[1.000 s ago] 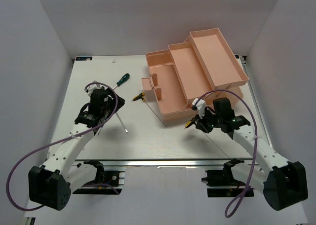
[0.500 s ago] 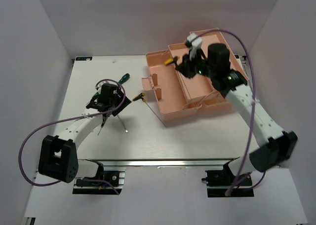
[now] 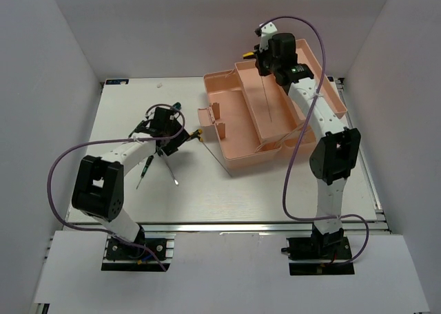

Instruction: Sort the tools into containers

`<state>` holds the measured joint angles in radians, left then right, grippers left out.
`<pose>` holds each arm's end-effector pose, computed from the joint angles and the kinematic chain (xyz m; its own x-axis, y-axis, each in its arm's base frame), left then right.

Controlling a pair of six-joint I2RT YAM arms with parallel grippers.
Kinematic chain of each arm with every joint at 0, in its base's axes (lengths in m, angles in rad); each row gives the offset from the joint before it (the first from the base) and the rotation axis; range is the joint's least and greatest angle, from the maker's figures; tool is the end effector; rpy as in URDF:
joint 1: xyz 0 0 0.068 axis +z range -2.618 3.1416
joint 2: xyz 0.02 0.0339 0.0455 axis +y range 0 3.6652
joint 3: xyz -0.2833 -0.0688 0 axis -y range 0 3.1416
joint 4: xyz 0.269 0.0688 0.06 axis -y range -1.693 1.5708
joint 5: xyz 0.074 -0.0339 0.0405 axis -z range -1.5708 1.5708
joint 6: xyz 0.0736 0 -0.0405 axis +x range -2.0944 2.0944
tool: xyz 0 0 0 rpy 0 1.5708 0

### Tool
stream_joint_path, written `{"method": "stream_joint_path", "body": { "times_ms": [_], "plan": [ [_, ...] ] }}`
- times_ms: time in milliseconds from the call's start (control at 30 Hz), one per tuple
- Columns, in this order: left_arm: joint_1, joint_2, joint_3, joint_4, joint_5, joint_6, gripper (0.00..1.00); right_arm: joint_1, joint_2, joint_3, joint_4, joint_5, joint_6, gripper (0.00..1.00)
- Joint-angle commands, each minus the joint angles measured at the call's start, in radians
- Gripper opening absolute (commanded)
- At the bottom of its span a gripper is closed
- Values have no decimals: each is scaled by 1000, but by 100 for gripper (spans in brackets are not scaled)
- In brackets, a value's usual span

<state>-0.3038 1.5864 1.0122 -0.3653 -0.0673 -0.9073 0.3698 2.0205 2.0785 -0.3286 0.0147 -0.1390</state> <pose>0.3544 -0.1059 0.1820 -0.6797 -0.6107 -0.4063 -0.4464 0.7839 -0.4315 0.5136 0.1979 0.4047 -0.1986 -0.2256 -0.9538 -0.3794 0.9150 -0.1374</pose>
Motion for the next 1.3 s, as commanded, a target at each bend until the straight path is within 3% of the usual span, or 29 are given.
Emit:
{"method": "stream_joint_path", "body": {
  "times_ms": [0, 67, 100, 167, 267, 433, 600, 767, 900, 1067, 1267],
  "plan": [
    [-23, 23, 72, -9, 1, -4, 72, -15, 32, 98, -59, 39, -68, 0],
    [-41, 52, 98, -15, -5, -4, 72, -14, 34, 75, -84, 22, -77, 4],
    [-49, 85, 129, -18, -8, -4, 72, -15, 29, 33, -82, 19, -85, 22],
    [-70, 147, 175, -33, -20, -10, 72, -14, 6, -23, -70, 7, -88, 41],
    [-84, 216, 227, -95, -48, -53, 72, -17, -34, -49, -66, -7, -83, 56],
    [-87, 320, 302, -126, -52, -111, 72, -49, -189, -168, -27, -171, -48, 68],
    [-90, 386, 350, -118, -48, -137, 71, -81, -383, -378, 69, -272, -21, 69],
    [-100, 446, 410, -95, -49, -154, 69, -83, -462, -527, 94, -297, -8, 69],
    [-112, 517, 523, -225, -101, -153, 65, -92, -500, -571, 102, -298, 28, 69],
    [-123, 598, 657, -412, -176, -145, 49, -124, -522, -571, 108, -320, 67, 68],
    [-133, 578, 577, -466, -213, -116, 31, -154, -539, -572, 125, -334, 101, 68]
  ]
}}
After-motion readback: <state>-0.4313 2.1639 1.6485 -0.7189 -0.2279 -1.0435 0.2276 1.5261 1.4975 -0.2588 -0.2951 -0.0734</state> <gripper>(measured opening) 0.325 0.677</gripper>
